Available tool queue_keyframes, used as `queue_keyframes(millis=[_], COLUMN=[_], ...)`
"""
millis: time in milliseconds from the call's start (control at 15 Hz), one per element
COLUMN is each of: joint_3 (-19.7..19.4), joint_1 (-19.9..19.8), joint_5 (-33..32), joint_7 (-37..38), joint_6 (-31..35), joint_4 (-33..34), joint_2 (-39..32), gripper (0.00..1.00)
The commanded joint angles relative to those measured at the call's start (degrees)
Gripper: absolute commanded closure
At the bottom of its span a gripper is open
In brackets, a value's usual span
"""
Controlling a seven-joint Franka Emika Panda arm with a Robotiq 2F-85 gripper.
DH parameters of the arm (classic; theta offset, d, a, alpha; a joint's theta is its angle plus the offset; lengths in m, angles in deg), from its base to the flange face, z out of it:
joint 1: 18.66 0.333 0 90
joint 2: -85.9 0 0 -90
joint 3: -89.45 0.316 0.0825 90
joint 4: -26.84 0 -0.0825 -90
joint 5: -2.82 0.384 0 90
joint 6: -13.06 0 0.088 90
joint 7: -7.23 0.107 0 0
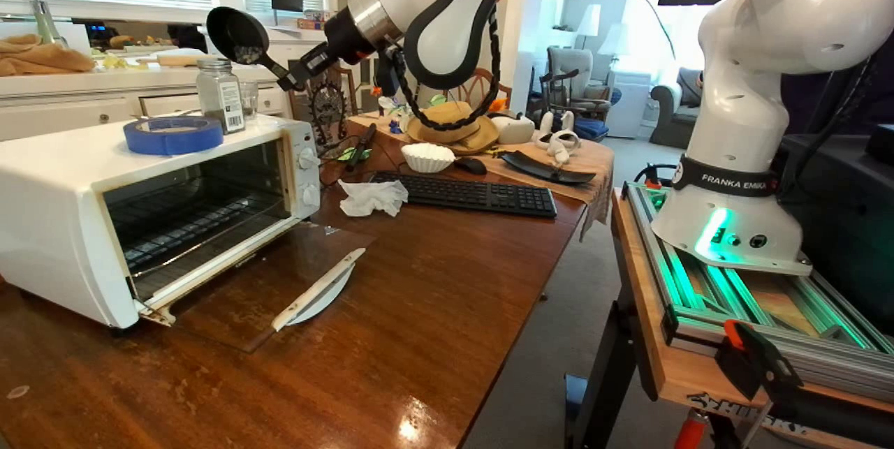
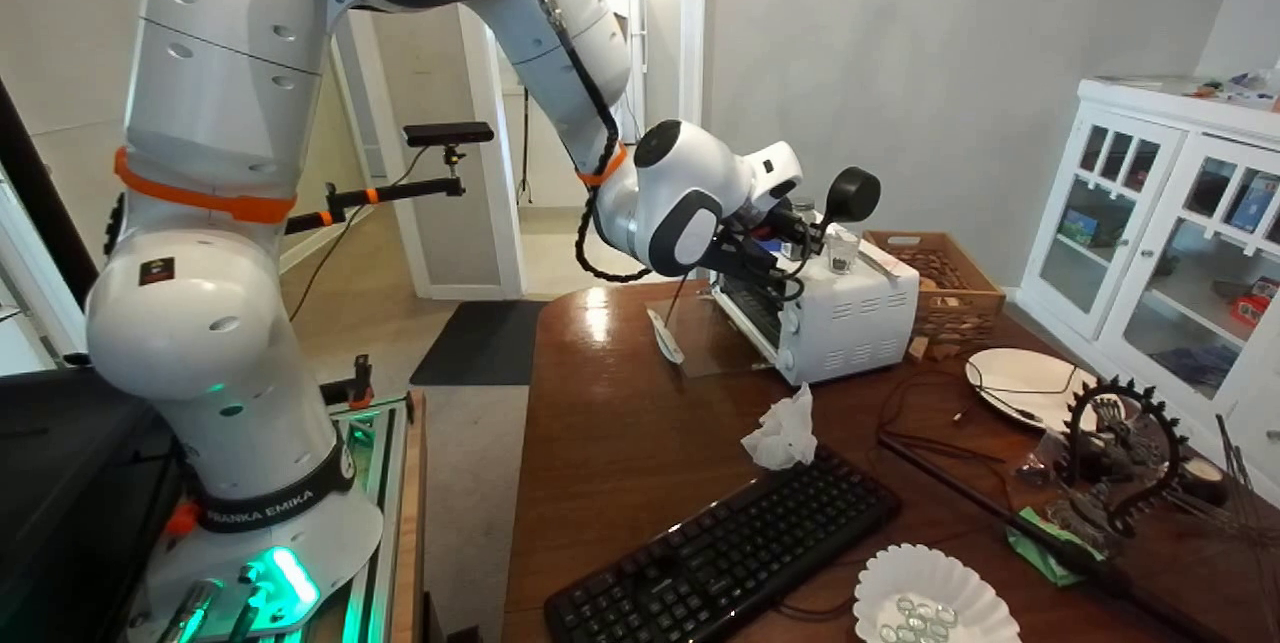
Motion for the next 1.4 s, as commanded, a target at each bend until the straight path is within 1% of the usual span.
queue_keyframes(millis=[0, 533, 1333], joint_3=[-1.7, -4.8, -9.7], joint_1=[2.3, 5.0, 10.5], joint_5=[2.3, 3.6, 6.9], joint_7=[-1.9, -2.7, -5.1], joint_6=[-1.6, -2.4, -3.1], joint_4=[0.5, 0.7, 1.4], joint_2=[-0.1, -0.5, -1.1], gripper=[0.98, 0.98, 0.98])
